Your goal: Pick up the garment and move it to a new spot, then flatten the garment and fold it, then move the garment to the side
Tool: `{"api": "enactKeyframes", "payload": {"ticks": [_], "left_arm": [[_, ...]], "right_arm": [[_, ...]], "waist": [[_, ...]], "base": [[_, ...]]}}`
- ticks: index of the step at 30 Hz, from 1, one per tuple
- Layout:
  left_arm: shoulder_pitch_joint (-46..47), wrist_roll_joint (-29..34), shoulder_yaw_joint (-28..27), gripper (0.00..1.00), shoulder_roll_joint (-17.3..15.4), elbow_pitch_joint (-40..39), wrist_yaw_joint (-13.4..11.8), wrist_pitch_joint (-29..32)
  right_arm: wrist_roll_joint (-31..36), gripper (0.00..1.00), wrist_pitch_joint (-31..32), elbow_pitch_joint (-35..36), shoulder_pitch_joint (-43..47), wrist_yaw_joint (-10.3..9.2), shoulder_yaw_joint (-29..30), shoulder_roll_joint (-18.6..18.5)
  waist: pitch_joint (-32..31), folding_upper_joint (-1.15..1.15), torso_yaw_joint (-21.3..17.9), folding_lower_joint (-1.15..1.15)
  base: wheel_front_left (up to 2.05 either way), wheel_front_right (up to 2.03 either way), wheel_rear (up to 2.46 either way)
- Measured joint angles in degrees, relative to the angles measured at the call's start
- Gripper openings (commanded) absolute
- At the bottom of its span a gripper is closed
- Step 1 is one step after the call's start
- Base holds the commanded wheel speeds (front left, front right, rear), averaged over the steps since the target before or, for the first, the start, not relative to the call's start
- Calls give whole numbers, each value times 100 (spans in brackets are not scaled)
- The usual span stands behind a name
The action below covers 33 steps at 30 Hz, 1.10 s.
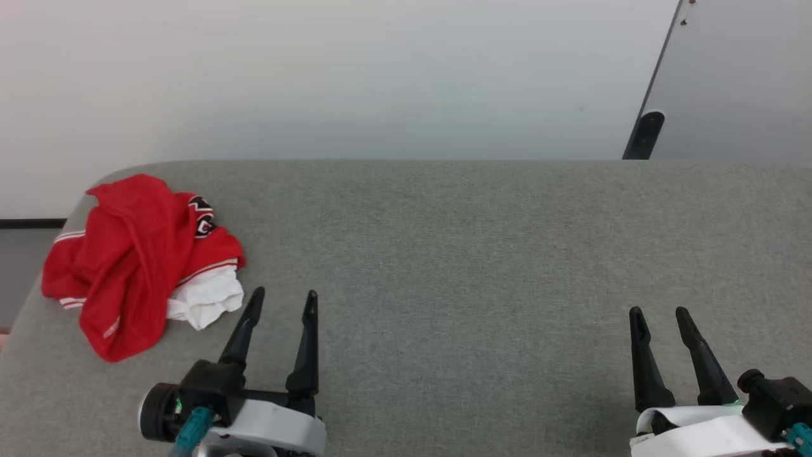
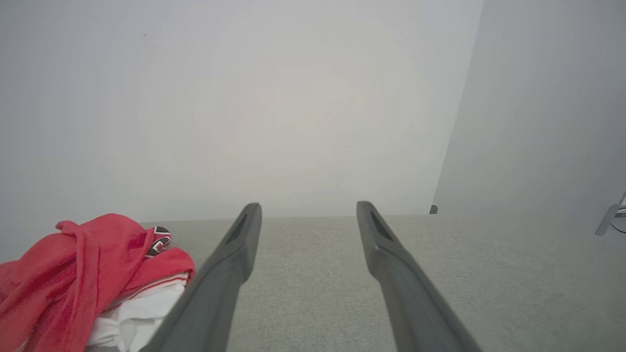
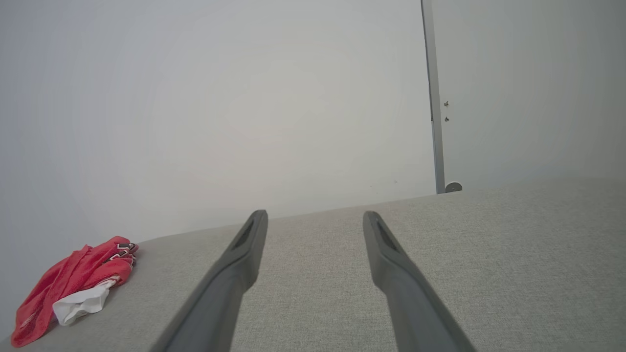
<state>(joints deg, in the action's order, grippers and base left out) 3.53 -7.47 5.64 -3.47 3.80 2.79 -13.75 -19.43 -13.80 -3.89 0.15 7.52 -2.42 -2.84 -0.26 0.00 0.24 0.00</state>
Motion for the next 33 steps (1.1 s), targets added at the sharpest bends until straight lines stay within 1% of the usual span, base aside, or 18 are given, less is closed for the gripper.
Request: {"api": "enactKeyframes", "payload": {"ticks": [6,12,20,25,29,30,33], "left_arm": [[20,158,-137,100,-4,118,49,-76],[95,230,-434,100,-15,301,79,-135],[149,224,-805,100,-73,490,124,-138],[139,310,-889,100,-102,509,155,-138],[120,312,-947,100,-103,530,181,-138],[110,328,-972,100,-102,528,182,-138],[108,314,-1015,100,-87,536,194,-138]], "right_arm": [[252,100,-60,11,51,0,-74,-2],[465,100,-118,-26,53,0,-275,-4],[466,100,-131,-168,34,0,-661,-3],[457,100,-131,-225,-14,0,-850,-3],[435,100,-131,-267,-14,0,-913,-4],[427,100,-132,-279,-14,0,-916,-3],[427,100,-131,-302,-14,0,-910,-4]], "waist": [[-61,0,166,0],[-149,0,459,0],[-283,0,1013,0],[-359,0,1399,0],[-411,0,1706,0],[-435,0,1846,0],[-465,0,2032,0]], "base": [[0,0,0],[0,0,0],[0,0,0],[0,0,0],[0,0,0],[0,0,0],[0,0,0]]}}
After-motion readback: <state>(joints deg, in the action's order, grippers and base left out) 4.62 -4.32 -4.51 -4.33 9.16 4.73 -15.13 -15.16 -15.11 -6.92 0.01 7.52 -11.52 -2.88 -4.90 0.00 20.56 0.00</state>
